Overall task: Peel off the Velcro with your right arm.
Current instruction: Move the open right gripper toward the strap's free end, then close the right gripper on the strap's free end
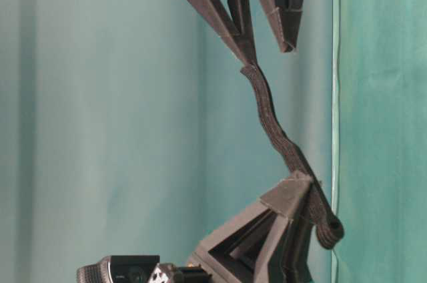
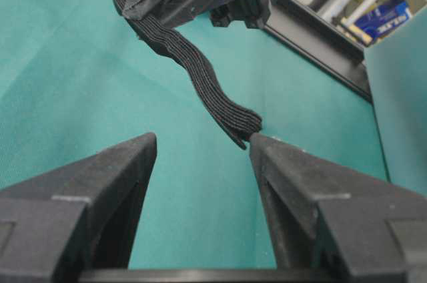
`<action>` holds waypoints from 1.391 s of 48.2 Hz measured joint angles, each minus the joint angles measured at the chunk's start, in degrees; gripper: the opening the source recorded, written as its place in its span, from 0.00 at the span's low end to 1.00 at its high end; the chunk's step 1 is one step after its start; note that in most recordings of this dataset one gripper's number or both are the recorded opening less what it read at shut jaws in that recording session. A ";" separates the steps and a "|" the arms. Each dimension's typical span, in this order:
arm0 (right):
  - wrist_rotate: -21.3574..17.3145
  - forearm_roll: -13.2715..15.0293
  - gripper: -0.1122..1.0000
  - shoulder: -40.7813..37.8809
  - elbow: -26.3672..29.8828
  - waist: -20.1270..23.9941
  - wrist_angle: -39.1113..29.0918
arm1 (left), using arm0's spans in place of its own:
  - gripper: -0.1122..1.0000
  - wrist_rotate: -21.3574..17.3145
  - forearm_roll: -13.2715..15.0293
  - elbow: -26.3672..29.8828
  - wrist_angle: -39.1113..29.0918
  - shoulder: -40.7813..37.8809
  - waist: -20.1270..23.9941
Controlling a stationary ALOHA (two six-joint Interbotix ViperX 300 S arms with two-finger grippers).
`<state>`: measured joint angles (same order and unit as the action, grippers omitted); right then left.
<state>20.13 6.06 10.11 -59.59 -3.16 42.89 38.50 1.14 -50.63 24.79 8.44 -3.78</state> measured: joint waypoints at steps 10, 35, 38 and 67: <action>0.00 0.00 0.29 0.00 0.09 0.26 0.00 | 0.19 0.00 0.09 0.00 0.00 0.00 0.00; 0.00 0.00 0.17 -0.09 0.00 0.26 0.00 | 0.19 0.00 0.09 0.00 0.00 0.00 -0.09; 0.00 0.00 0.16 0.00 0.00 0.26 0.00 | 0.19 0.00 0.09 0.00 0.00 0.00 -0.09; -0.26 0.00 0.05 -0.09 0.00 0.26 0.00 | 0.19 0.00 0.09 -0.09 0.00 1.14 -0.26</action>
<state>19.86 6.06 10.02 -59.59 -2.90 42.89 38.50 1.23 -50.71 24.79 9.58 -4.04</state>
